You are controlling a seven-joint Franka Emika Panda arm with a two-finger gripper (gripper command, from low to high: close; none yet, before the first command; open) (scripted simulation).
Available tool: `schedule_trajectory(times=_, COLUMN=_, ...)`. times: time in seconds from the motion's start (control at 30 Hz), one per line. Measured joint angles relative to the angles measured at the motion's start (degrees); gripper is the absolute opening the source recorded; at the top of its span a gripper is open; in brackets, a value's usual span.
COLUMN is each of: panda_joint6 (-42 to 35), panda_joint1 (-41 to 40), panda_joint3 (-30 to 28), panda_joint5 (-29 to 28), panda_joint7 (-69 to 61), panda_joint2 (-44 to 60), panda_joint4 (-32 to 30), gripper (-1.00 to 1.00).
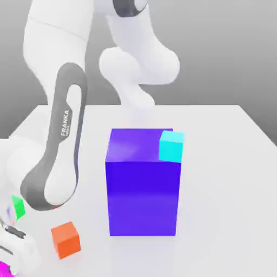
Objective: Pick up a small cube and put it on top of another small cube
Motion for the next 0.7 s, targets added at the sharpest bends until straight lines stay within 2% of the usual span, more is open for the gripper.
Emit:
schedule_trajectory(times=0.1, panda_joint6=-3.26, panda_joint1=0.44, panda_joint3=-2.20, panda_joint5=-2.40, panda_joint7=-0.27, panda_joint2=-5.75, panda_joint4=-2.49, gripper=-1.00)
schedule_trajectory(times=0.4, panda_joint6=-2.92, panda_joint1=-7.17, panda_joint3=-9.28, panda_joint5=-10.00, panda_joint7=-17.75, panda_joint2=-22.34, panda_joint4=-18.57, gripper=-1.00)
schedule_trajectory(times=0.47, panda_joint6=-0.88, panda_joint1=-8.34, panda_joint3=-9.38, panda_joint5=-9.14, panda_joint7=-20.88, panda_joint2=-21.88, panda_joint4=-20.16, gripper=-1.00)
schedule_trajectory(times=0.57, panda_joint6=4.03, panda_joint1=-11.02, panda_joint3=-6.16, panda_joint5=-4.01, panda_joint7=-25.33, panda_joint2=-16.58, panda_joint4=-20.20, gripper=-1.00)
schedule_trajectory(times=0.6, panda_joint6=5.50, panda_joint1=-11.95, panda_joint3=-4.97, panda_joint5=-2.43, panda_joint7=-26.53, panda_joint2=-14.89, panda_joint4=-20.09, gripper=1.00)
schedule_trajectory(times=0.7, panda_joint6=5.49, panda_joint1=-11.95, panda_joint3=-4.97, panda_joint5=-2.43, panda_joint7=-26.53, panda_joint2=-14.89, panda_joint4=-20.09, gripper=1.00)
